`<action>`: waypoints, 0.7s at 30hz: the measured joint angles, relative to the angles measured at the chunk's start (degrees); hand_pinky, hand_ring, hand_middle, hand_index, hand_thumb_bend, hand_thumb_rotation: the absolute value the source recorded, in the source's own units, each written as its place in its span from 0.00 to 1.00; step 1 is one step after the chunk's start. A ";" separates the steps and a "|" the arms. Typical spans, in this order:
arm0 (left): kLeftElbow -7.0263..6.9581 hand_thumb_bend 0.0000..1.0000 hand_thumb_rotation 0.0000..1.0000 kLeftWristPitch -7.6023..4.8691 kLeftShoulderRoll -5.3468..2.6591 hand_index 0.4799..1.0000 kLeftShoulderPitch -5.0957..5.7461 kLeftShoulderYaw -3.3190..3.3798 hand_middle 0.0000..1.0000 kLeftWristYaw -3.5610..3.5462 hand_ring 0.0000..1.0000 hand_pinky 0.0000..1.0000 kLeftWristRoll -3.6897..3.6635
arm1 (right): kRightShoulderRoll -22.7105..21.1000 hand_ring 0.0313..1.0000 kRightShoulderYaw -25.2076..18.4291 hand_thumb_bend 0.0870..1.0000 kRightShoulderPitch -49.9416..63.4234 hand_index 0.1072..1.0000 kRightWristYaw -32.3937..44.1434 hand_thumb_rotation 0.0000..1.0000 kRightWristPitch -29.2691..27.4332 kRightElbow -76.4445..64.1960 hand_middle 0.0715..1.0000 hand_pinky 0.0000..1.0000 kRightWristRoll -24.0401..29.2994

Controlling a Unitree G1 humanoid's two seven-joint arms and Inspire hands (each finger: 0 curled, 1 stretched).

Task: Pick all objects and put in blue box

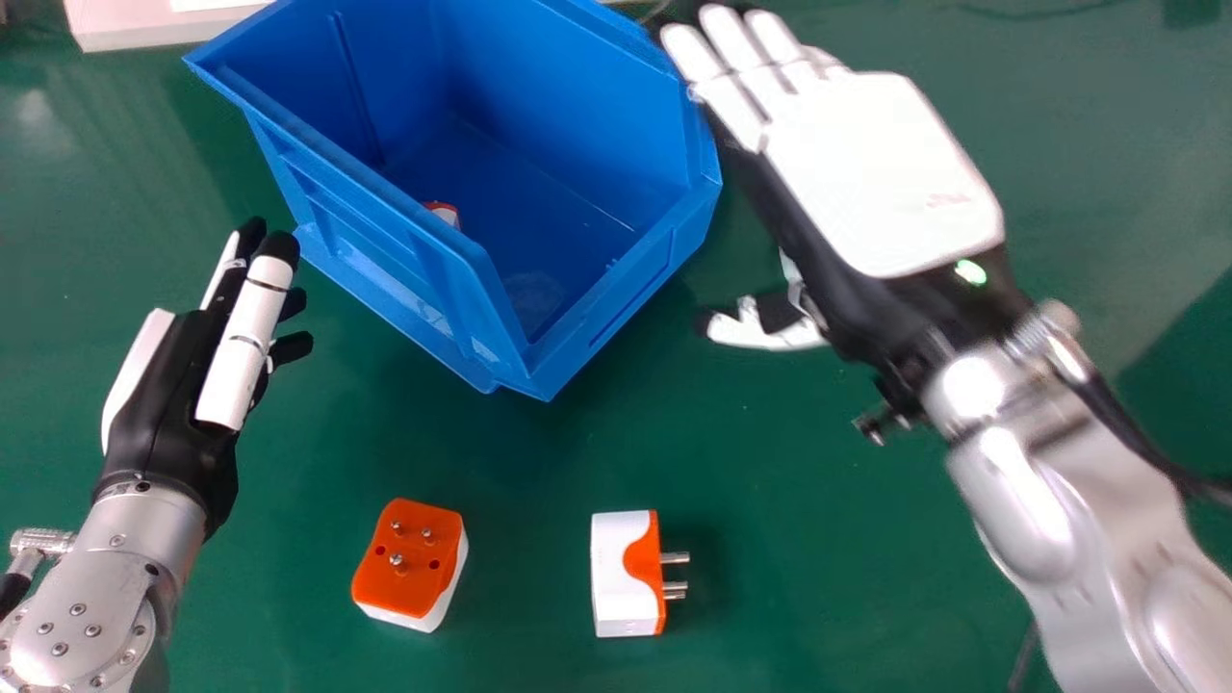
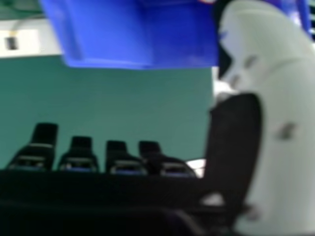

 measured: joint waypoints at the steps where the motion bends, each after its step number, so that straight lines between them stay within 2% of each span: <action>1: 0.12 0.51 1.00 -0.12 0.00 1.00 -0.07 0.00 0.97 -0.01 0.95 0.90 0.01 | -0.19 1.00 -0.87 0.54 1.58 0.99 0.33 0.07 0.18 -1.32 1.00 0.97 -0.14; 8: 1.30 0.50 1.00 -0.92 0.06 1.00 -0.25 0.03 0.97 -0.05 0.95 0.90 0.05 | -0.12 1.00 -6.63 0.53 8.52 1.00 1.09 0.08 1.84 -4.82 1.00 0.99 -1.75; 15: 2.54 0.50 1.00 -1.92 0.10 1.00 -0.31 0.04 0.97 -0.21 0.95 0.90 0.13 | 1.44 1.00 -7.65 0.54 8.29 1.00 0.45 0.07 3.62 1.33 1.00 0.95 -2.47; 21: 2.68 0.50 1.00 -2.07 0.14 1.00 -0.45 0.08 0.97 -0.30 0.95 0.90 0.14 | 1.57 1.00 -7.80 0.54 4.73 0.99 0.39 0.07 5.25 6.83 1.00 0.94 -2.73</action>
